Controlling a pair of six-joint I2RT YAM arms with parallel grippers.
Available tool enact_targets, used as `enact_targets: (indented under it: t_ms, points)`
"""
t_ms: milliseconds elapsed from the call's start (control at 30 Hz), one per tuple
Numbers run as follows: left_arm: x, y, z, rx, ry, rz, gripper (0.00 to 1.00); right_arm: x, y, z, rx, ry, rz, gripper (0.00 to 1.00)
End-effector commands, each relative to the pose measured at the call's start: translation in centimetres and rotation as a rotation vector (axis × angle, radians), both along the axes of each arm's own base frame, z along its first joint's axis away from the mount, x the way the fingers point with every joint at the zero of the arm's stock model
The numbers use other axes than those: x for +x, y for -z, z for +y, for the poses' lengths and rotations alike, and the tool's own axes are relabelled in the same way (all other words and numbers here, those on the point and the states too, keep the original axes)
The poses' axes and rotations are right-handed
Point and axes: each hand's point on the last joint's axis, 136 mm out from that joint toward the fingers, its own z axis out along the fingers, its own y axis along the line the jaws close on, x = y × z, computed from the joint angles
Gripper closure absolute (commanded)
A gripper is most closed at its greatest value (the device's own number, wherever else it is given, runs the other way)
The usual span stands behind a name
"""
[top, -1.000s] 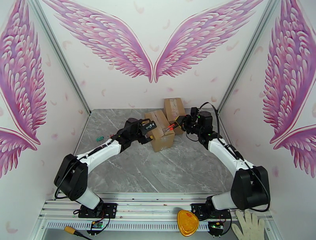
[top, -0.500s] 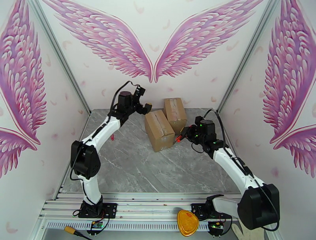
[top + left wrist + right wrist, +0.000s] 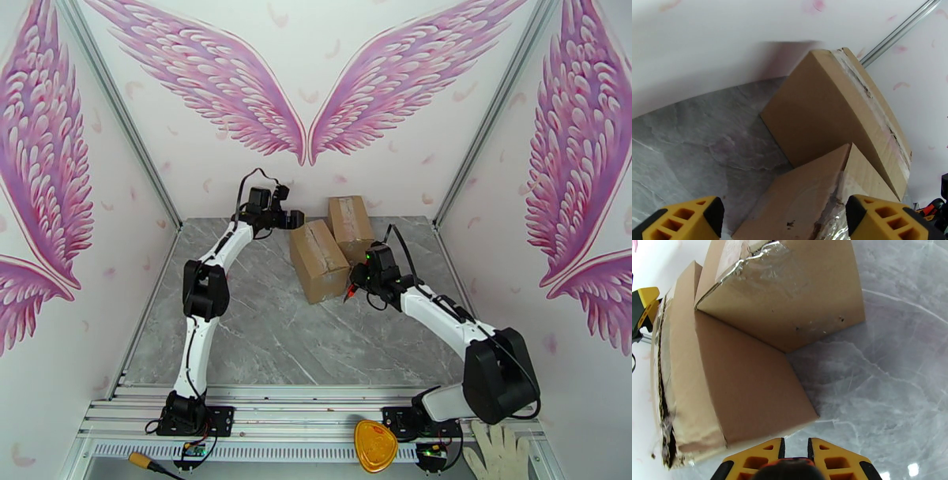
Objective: Unpack the express box
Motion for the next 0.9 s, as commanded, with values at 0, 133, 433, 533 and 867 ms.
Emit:
enact_targets:
  t_ms: [0,133,433,533,867]
  points:
    - [-1.7,-1.4,-1.3,-0.073,0.075,0.027,0.14,1.8,-1.6,-0.1,-0.063,0.008,-0.041,1.00]
    - [-3.4,-0.9,-1.0,-0.077,0.093,0.044,0.16,3.0,-1.4,0.5,-0.078,-0.010,-0.030,1.00]
    - [-7.8,0.0,1.0,-0.075,0.066,0.098,0.18,4.3,-0.6,2.1,-0.087,-0.069,0.004,1.00]
    - [-9.8,-0.2,2.9,-0.046,-0.003,0.112,0.18,5.1,-0.6,2.8,-0.082,-0.094,0.007,1.00]
    - [-17.1,0.8,8.5,-0.069,-0.298,0.175,0.18,8.0,-1.7,5.6,-0.067,-0.185,-0.024,1.00]
